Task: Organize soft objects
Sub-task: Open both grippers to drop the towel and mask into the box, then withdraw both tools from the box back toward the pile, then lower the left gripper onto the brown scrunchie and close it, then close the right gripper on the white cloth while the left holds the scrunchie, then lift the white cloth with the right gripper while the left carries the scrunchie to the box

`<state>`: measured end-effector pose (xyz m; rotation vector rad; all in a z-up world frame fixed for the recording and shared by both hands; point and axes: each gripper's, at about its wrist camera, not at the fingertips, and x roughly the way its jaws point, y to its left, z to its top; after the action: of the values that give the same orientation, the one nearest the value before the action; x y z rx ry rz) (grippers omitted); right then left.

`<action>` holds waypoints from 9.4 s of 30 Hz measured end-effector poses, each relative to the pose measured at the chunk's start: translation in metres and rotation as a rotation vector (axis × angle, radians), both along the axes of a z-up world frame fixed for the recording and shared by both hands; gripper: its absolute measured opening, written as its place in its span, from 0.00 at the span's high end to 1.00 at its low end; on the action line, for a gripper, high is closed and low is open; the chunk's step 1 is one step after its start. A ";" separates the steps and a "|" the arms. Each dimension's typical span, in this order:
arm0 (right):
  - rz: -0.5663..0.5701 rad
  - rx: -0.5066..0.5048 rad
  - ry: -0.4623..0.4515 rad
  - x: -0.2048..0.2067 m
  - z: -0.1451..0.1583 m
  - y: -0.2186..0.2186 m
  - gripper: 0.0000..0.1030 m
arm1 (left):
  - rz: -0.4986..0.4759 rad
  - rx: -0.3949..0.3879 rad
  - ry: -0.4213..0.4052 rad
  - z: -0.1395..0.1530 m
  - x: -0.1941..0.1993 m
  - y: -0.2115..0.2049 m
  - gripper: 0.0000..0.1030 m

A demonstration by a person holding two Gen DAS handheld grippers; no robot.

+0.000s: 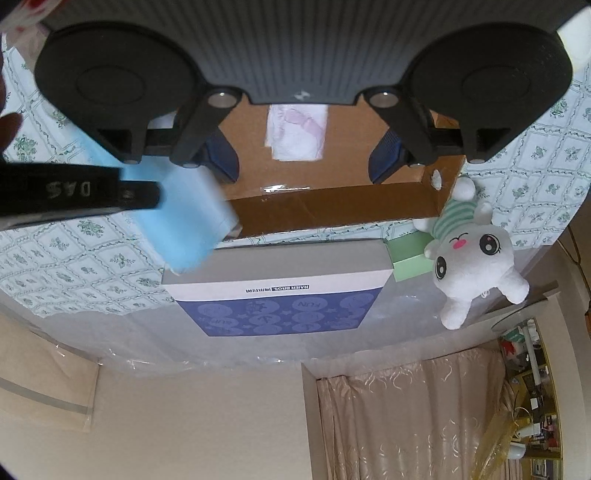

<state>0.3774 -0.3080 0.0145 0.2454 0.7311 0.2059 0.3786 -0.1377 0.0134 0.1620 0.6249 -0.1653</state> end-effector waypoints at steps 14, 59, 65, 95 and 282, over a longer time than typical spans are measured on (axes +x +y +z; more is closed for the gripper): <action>-0.042 0.030 -0.070 -0.019 0.018 -0.015 0.15 | -0.014 -0.002 -0.031 0.008 -0.010 -0.002 0.26; -0.065 -0.044 -0.238 -0.237 0.067 0.015 0.15 | -0.058 -0.103 -0.174 0.062 -0.231 0.062 0.26; -0.065 -0.054 -0.246 -0.261 0.062 0.030 0.15 | -0.023 -0.117 -0.160 0.054 -0.255 0.089 0.26; 0.042 -0.182 -0.190 -0.316 -0.009 0.088 0.21 | 0.013 -0.073 -0.012 -0.026 -0.308 0.137 0.27; 0.061 -0.035 -0.459 -0.200 0.097 0.084 0.98 | -0.096 -0.030 -0.046 0.036 -0.158 0.210 0.87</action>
<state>0.1772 -0.2240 0.1118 0.1341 0.2870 0.2951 0.2206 0.0723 0.0490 0.1662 0.5690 -0.2625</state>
